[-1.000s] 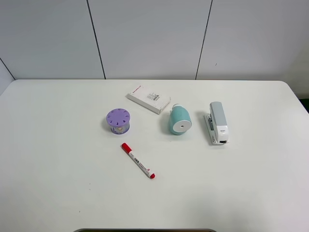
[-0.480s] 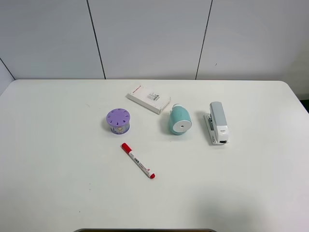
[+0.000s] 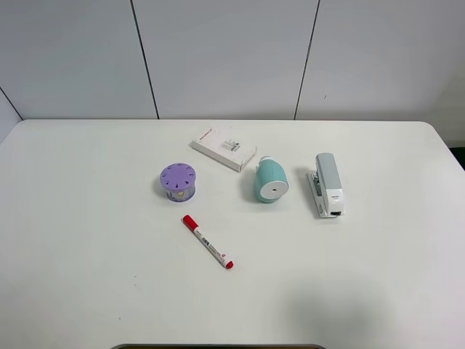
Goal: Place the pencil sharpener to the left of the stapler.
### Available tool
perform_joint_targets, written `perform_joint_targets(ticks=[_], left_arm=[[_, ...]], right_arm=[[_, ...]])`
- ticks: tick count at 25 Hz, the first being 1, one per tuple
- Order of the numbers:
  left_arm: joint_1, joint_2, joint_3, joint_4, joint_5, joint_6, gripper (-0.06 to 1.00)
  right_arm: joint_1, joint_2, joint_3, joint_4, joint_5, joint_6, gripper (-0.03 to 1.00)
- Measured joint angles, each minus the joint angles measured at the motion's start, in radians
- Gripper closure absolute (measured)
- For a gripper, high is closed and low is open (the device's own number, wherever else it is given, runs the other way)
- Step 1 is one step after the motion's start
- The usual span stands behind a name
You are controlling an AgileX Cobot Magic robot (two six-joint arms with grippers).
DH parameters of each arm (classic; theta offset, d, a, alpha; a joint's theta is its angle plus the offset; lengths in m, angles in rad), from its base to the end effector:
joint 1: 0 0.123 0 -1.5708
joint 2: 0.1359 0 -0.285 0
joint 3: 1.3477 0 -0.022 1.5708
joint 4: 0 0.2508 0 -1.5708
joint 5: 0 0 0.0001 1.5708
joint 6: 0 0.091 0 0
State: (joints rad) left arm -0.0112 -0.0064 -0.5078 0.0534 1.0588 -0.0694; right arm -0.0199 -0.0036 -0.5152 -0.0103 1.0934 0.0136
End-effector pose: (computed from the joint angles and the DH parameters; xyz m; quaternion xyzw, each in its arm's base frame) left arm -0.0067 0.0043 0.2797 -0.0259 0.8483 0.0054 0.5288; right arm -0.0086 -0.0007 0.2788 0.0147 0.8567 -0.0068 0.5156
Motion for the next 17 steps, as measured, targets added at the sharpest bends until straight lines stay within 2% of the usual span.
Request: perform_joint_targets(ticks=[17], left_arm=[[0.0,0.0,0.0,0.0,0.0,0.0,-0.01]], right_arm=[[0.0,0.0,0.0,0.01,-0.005,-0.027,0.02]])
